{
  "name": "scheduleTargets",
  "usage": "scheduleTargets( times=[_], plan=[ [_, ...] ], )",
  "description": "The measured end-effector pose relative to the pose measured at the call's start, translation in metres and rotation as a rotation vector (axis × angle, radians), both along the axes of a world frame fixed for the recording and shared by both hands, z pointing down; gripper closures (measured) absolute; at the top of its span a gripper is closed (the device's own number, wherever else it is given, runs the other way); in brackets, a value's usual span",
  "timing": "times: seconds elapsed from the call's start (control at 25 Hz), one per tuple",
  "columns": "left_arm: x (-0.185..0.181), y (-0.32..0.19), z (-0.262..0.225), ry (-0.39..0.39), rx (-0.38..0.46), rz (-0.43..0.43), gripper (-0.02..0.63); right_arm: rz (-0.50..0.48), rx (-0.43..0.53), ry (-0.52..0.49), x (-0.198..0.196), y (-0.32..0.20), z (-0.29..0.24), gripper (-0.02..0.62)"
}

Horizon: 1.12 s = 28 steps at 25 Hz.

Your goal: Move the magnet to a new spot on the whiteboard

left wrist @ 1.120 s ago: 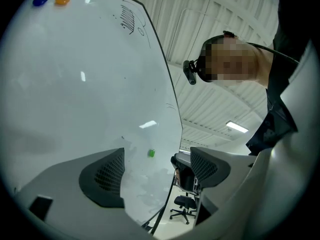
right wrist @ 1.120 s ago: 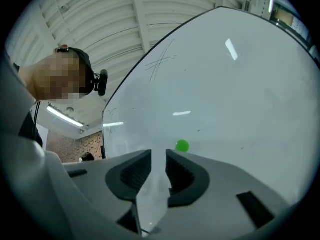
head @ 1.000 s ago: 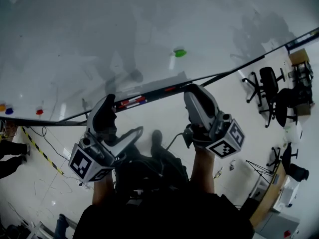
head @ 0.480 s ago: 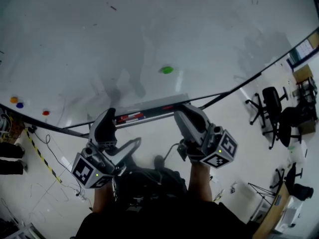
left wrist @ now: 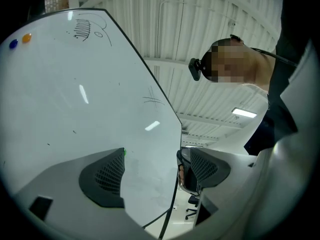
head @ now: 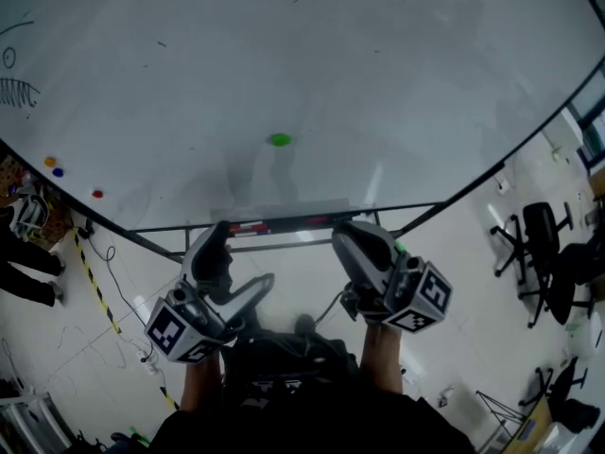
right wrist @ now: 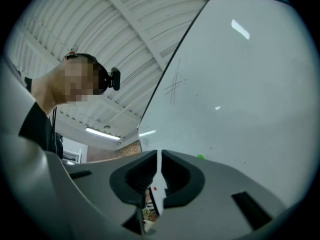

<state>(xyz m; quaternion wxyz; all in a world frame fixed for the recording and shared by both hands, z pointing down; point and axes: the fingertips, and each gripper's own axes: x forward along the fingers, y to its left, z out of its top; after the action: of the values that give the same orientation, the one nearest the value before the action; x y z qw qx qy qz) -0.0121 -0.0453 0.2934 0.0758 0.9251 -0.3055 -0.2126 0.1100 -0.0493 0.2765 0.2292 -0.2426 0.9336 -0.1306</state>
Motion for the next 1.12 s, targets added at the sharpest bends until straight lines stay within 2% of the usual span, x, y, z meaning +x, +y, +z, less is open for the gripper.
scheduleTargets(
  times=[0.24, 0.52, 0.72, 0.88, 0.96, 1.12],
  plan=[
    [0.022, 0.026, -0.001, -0.019, -0.010, -0.072, 0.198, -0.117, 0.039, 0.006, 0.013, 0.028, -0.001, 0.557],
    [0.033, 0.053, -0.002, -0.068, -0.034, -0.142, 0.198, -0.181, 0.034, -0.069, 0.030, 0.047, -0.002, 0.560],
    [0.032, 0.062, -0.010, -0.076, -0.009, -0.141, 0.198, -0.172, 0.053, -0.078, 0.029, 0.056, -0.007, 0.563],
    [0.026, 0.063, -0.010, -0.055, 0.005, -0.104, 0.198, -0.124, 0.085, -0.046, 0.023, 0.060, -0.012, 0.563],
    [0.018, 0.061, -0.010, -0.042, 0.011, -0.084, 0.198, -0.096, 0.099, -0.030, 0.015, 0.058, -0.015, 0.565],
    [-0.013, 0.057, -0.011, -0.016, 0.021, -0.067, 0.198, -0.071, 0.065, -0.015, -0.011, 0.054, -0.012, 0.566]
  ],
)
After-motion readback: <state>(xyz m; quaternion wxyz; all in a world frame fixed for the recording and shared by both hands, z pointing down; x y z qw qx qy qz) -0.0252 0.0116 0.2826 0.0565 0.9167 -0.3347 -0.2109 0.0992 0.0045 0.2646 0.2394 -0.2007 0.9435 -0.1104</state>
